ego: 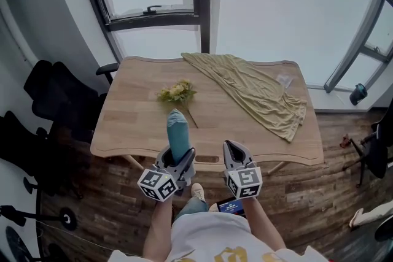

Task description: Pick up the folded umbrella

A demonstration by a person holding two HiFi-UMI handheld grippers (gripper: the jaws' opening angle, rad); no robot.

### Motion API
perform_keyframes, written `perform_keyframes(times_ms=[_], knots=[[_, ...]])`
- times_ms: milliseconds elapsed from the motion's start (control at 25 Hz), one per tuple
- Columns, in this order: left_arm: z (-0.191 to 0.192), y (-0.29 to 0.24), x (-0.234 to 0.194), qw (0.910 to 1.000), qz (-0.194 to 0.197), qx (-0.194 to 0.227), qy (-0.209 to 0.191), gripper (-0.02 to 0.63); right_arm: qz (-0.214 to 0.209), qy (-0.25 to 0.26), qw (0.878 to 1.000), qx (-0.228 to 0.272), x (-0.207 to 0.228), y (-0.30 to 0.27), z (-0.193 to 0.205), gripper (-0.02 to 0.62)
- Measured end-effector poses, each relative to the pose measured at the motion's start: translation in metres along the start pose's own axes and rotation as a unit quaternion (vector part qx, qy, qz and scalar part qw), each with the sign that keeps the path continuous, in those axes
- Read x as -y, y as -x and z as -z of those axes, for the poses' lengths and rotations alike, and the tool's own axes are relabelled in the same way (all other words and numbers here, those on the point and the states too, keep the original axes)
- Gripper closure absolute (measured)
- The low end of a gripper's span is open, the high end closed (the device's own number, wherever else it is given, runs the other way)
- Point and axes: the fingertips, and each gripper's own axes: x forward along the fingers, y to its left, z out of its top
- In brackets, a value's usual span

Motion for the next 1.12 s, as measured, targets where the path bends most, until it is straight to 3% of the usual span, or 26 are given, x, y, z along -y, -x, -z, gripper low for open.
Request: perform_keyframes(times_ms=[1120], knots=[[-0.0032,0.0056,0.0071,1.0,0.002,0.006,0.002,0.331,-0.002,0.01,1.0,-0.005,-0.0011,0.0074,-0.0016,0.584]])
